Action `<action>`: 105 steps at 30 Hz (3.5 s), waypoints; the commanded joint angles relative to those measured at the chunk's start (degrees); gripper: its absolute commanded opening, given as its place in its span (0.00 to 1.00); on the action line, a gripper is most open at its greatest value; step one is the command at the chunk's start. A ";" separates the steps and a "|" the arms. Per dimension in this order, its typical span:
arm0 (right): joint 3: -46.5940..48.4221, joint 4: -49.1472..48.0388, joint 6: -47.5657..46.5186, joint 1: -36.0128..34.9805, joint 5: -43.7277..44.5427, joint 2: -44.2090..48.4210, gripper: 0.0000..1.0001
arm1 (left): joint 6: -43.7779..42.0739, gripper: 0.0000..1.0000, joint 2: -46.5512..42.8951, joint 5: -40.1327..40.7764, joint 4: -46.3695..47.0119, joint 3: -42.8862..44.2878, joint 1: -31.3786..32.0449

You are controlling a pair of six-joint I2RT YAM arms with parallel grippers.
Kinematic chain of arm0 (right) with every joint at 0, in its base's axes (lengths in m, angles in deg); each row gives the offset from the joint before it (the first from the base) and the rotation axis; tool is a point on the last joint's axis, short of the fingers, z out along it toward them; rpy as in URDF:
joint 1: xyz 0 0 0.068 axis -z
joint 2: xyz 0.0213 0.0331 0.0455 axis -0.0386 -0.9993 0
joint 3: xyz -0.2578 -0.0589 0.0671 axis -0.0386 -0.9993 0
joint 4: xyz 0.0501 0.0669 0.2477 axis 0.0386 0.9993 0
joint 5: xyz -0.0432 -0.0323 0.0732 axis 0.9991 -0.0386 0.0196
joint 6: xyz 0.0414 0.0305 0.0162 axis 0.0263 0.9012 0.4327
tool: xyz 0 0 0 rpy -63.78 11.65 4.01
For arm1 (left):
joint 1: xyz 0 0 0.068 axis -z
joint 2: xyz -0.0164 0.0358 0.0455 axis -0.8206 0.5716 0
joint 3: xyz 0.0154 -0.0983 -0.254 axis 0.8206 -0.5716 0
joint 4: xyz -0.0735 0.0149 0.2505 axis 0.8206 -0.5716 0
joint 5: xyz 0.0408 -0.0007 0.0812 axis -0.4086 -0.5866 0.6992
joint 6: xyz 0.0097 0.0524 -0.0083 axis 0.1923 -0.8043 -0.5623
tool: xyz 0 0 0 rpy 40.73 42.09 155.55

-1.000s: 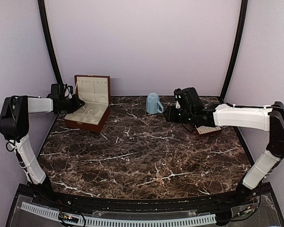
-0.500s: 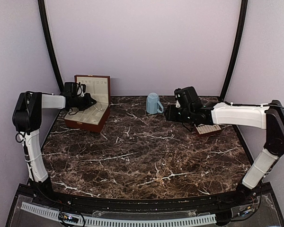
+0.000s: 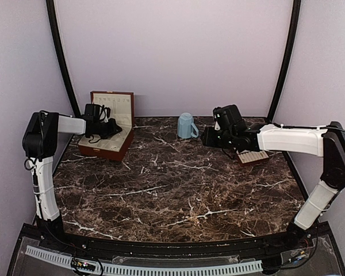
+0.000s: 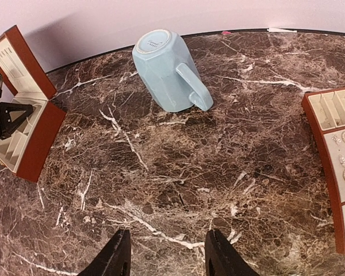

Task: Organize the mixed jewelry
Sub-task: Place the bangle in the larger divider, then pick up the bangle from the center of the board.

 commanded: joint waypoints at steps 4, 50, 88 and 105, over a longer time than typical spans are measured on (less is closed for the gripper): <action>0.36 -0.54 -0.08 0.42 0.74 0.26 0.45 | -1.40 0.00 0.99 1.27 -1.93 1.80 0.66; -7.86 8.35 3.59 0.61 8.02 16.38 0.51 | -9.14 0.79 -36.34 12.88 -8.91 -16.90 3.10; -20.34 13.95 2.18 13.07 -6.98 14.20 0.45 | -25.12 0.87 -57.75 23.83 -13.56 -33.65 -1.63; -11.60 19.72 9.44 5.81 4.07 -0.64 0.29 | -24.91 0.87 -57.96 21.55 -14.11 -33.01 -1.65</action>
